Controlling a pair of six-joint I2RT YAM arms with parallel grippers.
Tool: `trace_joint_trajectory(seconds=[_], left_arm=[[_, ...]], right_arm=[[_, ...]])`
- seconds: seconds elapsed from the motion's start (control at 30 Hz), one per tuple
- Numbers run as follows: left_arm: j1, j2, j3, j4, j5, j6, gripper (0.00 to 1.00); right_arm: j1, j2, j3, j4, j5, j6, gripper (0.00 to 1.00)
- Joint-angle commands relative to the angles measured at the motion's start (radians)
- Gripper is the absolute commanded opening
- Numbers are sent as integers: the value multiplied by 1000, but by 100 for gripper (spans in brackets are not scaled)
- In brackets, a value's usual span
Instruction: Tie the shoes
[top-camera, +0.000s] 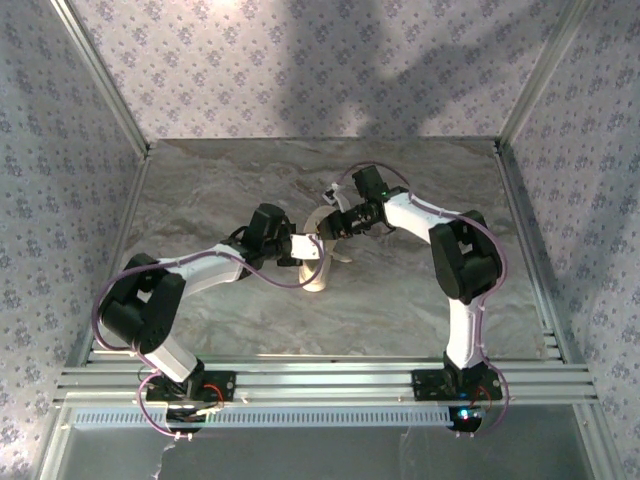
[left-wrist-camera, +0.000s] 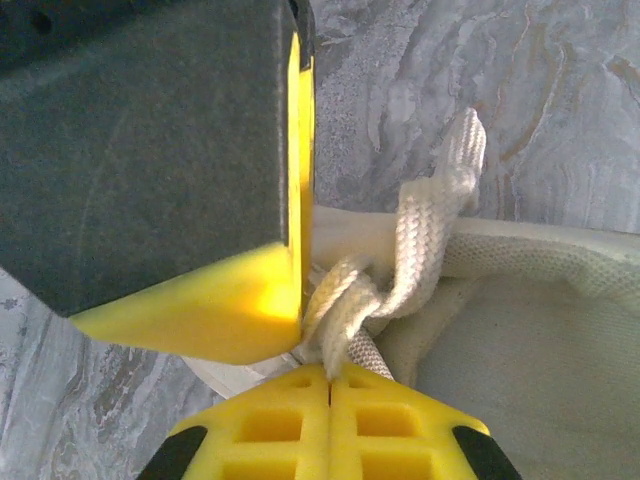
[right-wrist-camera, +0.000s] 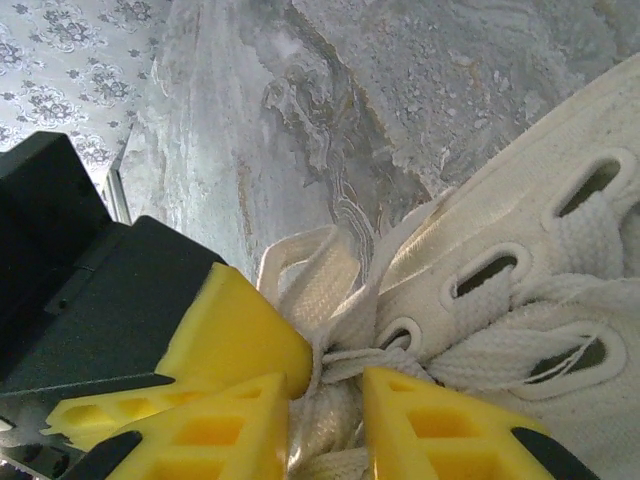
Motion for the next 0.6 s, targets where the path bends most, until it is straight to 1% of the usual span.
trace_joint_trajectory(seconds=[0.0,0.2,0.27,0.47,0.57], left_arm=[[-8,-20,-21,-42,18,15,0],[-8,-17,-20,-42,18,15,0],[-10,-15,-20,-41,20,15,0],[-10,-15,-20,-42,16,15,0],[-11,-16,-21,-45,11,17,0]], right_arm=[[-2,12,44,-86,19,-8,26],[-18,27,134,-211,7,-4,25],[-16,41,170,-271,15,-17,22],[-7,90,240,-367,49,-35,14],[3,111,273,-420,60,-53,13]])
